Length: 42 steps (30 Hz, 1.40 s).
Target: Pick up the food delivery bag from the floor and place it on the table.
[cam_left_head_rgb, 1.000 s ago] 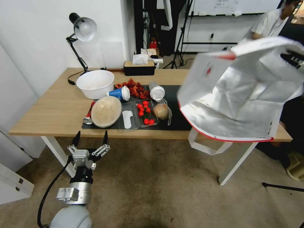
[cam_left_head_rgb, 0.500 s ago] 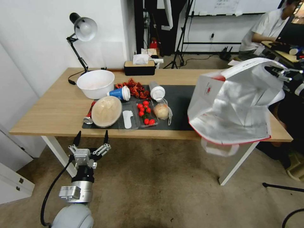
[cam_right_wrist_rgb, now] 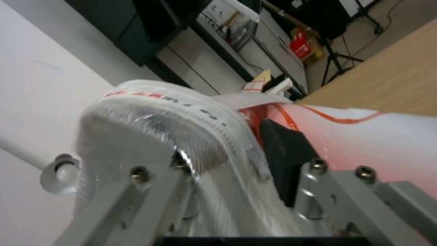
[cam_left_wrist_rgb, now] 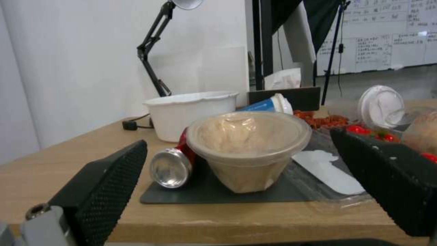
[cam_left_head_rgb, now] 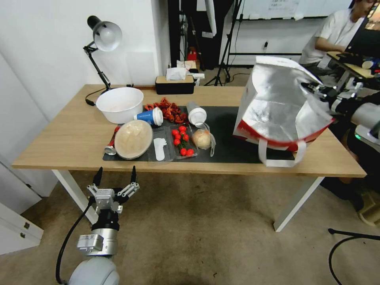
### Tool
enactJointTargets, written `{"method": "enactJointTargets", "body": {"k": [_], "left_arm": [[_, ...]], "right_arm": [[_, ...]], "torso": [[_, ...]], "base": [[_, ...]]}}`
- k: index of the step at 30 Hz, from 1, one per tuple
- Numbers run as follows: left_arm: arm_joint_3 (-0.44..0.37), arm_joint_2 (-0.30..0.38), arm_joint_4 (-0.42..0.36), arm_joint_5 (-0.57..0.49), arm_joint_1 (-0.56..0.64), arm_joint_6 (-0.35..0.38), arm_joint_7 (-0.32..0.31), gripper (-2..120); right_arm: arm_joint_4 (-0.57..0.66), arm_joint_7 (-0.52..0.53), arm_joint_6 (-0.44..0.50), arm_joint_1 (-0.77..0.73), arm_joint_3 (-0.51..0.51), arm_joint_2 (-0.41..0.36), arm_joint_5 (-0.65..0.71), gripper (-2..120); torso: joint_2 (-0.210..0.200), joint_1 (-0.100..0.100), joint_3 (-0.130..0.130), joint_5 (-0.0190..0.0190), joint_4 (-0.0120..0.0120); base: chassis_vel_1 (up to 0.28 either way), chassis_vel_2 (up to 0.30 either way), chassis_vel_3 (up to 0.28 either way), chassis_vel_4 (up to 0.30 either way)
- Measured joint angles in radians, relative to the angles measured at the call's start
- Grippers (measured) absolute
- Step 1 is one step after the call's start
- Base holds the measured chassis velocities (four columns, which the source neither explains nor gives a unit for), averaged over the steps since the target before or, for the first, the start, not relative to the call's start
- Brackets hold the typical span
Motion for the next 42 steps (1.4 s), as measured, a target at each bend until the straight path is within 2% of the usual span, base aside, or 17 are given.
{"method": "enactJointTargets", "body": {"k": [1,4,6,9,10,12,14,16,19,20,31,38,40,42], "left_arm": [[0.000,0.000,0.000,0.000,0.000,0.000,0.000,100],[0.006,0.001,0.012,0.002,-0.010,0.000,-0.001,100],[0.008,0.002,0.017,0.004,-0.013,0.000,-0.001,100],[0.014,0.000,0.026,0.008,-0.025,-0.001,-0.003,100],[0.014,0.000,0.026,0.008,-0.025,-0.001,-0.003,100],[0.020,0.000,0.032,0.008,-0.035,0.000,-0.005,100],[0.021,0.000,0.033,0.008,-0.039,0.000,-0.005,100],[0.021,0.002,0.034,0.008,-0.044,0.001,-0.008,100],[0.020,0.003,0.034,0.008,-0.044,0.001,-0.009,100],[0.017,0.005,0.034,0.008,-0.044,0.001,-0.009,100],[0.002,0.008,0.034,0.008,-0.043,0.002,-0.014,100],[0.000,0.011,0.035,0.007,-0.048,0.004,-0.016,100],[-0.001,0.016,0.031,0.006,-0.045,0.003,-0.017,100],[-0.001,0.017,0.030,0.006,-0.045,0.003,-0.017,100]], "right_arm": [[0.000,0.000,0.000,0.000,0.000,0.000,0.000,30],[-0.051,-0.034,0.010,0.066,-0.029,0.007,-0.011,44],[-0.068,-0.048,0.012,0.083,-0.041,0.007,-0.018,47],[-0.108,-0.080,0.013,0.126,-0.070,0.007,-0.040,62],[-0.108,-0.080,0.013,0.126,-0.070,0.007,-0.040,62],[-0.147,-0.103,0.012,0.167,-0.097,0.013,-0.068,74],[-0.166,-0.112,0.013,0.185,-0.111,0.017,-0.085,78],[-0.209,-0.134,0.014,0.235,-0.145,0.027,-0.115,89],[-0.222,-0.145,0.014,0.256,-0.156,0.031,-0.125,92],[-0.233,-0.157,0.013,0.274,-0.167,0.036,-0.138,99],[-0.208,-0.199,0.001,0.256,-0.167,0.018,-0.171,100],[-0.157,-0.227,0.001,0.190,-0.106,-0.022,-0.185,100],[-0.096,-0.284,-0.003,0.093,-0.031,-0.072,-0.266,100],[-0.085,-0.299,-0.003,0.072,-0.016,-0.081,-0.291,100]], "torso": [[0.000,0.000,0.000,0.0000,0.0000],[0.000,0.000,0.000,0.0000,0.0000],[0.000,0.000,0.000,0.0000,-0.0002],[0.000,0.000,0.000,0.0001,-0.0002],[0.000,0.000,0.000,0.0001,-0.0002],[0.000,0.000,0.000,0.0000,-0.0001],[0.000,0.000,0.000,0.0000,-0.0002],[0.000,0.000,0.000,0.0004,0.0000],[0.000,0.000,0.000,-0.0001,0.0002],[0.000,0.000,0.000,-0.0002,0.0001],[0.000,0.000,0.000,0.0002,0.0000],[0.000,0.000,0.000,0.0000,-0.0001],[0.000,0.000,0.000,0.0001,-0.0001],[0.000,0.000,0.000,0.0001,0.0000]], "base": [[0.000,0.000,0.000,0.000],[0.000,0.000,0.000,0.000],[0.000,0.000,0.000,0.000],[0.000,0.000,0.000,0.000],[0.000,0.000,0.000,0.000],[0.000,0.000,0.000,0.000],[0.000,0.000,0.000,0.000],[0.000,0.000,0.000,0.000],[0.000,0.000,0.000,0.000],[0.000,0.000,0.000,0.000],[0.000,0.000,0.000,0.000],[0.000,0.000,0.000,0.000],[0.000,0.000,0.000,0.000],[0.000,0.000,0.000,0.000]]}}
